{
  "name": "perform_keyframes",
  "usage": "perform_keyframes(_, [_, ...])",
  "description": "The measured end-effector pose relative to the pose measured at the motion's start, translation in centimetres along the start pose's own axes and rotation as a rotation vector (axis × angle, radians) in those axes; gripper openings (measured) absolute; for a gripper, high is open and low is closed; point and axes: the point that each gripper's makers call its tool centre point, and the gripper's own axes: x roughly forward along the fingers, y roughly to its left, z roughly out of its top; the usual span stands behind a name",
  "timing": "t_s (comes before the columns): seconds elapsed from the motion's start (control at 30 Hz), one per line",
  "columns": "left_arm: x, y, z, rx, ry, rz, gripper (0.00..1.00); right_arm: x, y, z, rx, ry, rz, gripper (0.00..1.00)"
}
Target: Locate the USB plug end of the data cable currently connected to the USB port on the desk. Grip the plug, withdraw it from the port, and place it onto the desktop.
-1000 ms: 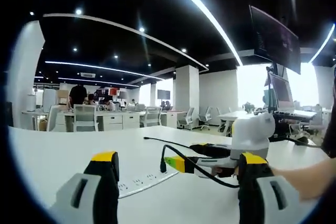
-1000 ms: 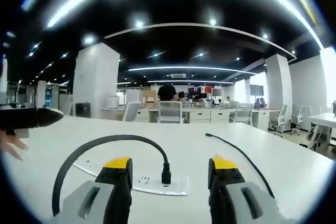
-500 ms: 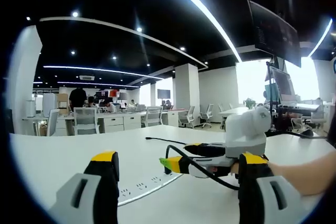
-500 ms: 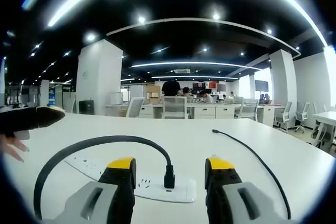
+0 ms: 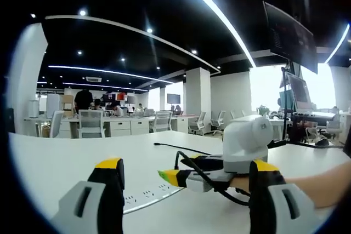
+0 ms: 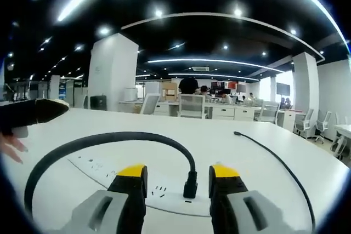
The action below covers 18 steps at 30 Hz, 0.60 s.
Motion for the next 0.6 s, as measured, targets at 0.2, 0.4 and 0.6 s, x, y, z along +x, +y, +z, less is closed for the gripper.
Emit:
perform_keyframes(0.2, [0.1, 0.4, -0.4, -0.027, 0.002, 0.003, 0.94, 0.3, -0.2, -0.4, 0.051, 0.006, 0.014, 0.43])
perform_keyframes(0.4, [0.7, 0.6, -1.7, -0.083, 0.025, -0.011, 0.94, 0.8, -0.3, -1.1, 0.079, 0.027, 0.014, 0.40])
perform_keyframes(0.6, [0.8, 0.0, -1.3, -0.079, 0.018, -0.027, 0.94, 0.8, -0.2, -1.3, 0.079, 0.036, 0.015, 0.37])
